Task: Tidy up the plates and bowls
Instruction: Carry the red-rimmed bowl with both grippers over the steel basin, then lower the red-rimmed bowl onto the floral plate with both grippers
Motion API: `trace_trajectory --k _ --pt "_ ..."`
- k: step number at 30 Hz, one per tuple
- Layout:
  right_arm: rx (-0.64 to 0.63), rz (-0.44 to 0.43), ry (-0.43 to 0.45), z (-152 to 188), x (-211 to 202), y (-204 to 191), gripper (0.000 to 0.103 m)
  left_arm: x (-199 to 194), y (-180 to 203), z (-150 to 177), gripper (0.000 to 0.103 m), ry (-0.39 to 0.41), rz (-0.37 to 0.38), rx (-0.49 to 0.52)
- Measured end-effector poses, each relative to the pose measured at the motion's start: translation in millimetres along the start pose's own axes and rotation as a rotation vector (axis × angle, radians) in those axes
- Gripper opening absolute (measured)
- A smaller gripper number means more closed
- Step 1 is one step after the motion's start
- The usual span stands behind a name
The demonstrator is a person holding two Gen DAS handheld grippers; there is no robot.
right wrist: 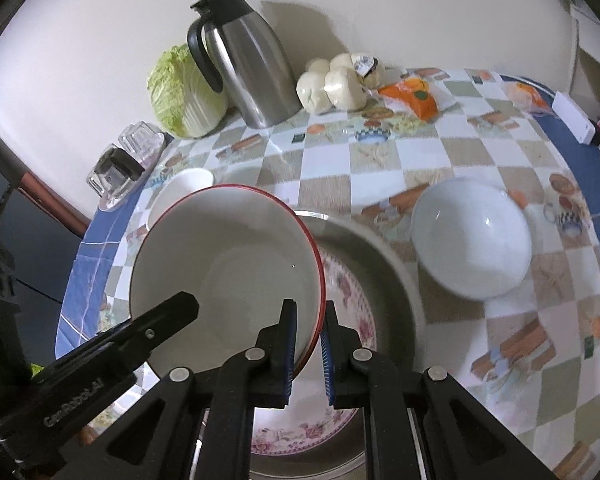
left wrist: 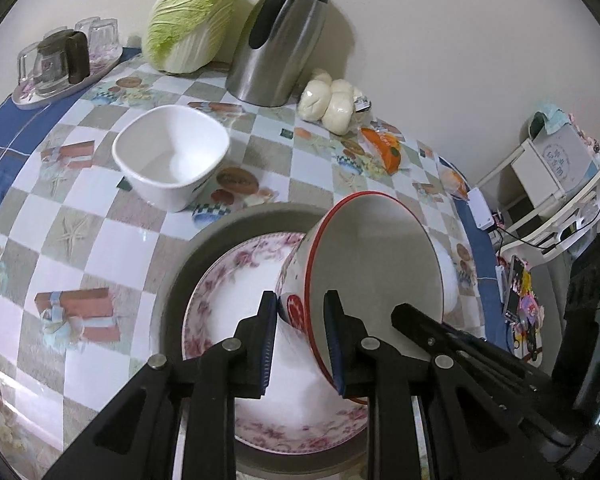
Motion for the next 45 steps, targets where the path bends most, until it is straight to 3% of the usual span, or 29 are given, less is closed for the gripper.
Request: trace_trajectory --k 7,10,13,29,45 --pt "0.040 -0.039 -0.025 12 22 0 0.015 5 -14 8 0.024 0.015 -0.006 -0.015" --pt "0.052 -0.042 -0.023 13 25 2 0.015 15 -21 11 0.024 -0.021 0.019 -0.029" --pt "0.054 -0.029 -0.011 14 23 1 0.015 21 -22 14 0.024 -0.045 0.026 -0.028" --pt "0.045 0.012 0.041 22 7 -6 0.016 9 -14 18 0.025 -0.014 0.027 0.026" --pt "0.054 0.015 0.038 24 10 -1 0.016 17 -12 20 0.025 -0.029 0.002 0.034"
Point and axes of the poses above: each gripper's, at about its wrist camera, not at the fingertips, and x roughly the way its jaws point, y to its right, z to its underside, the point moved 3 cm from there along x, roughly the way its jaws point, and after that the axes turned 9 degrees about -y, right-handed, at the moved point
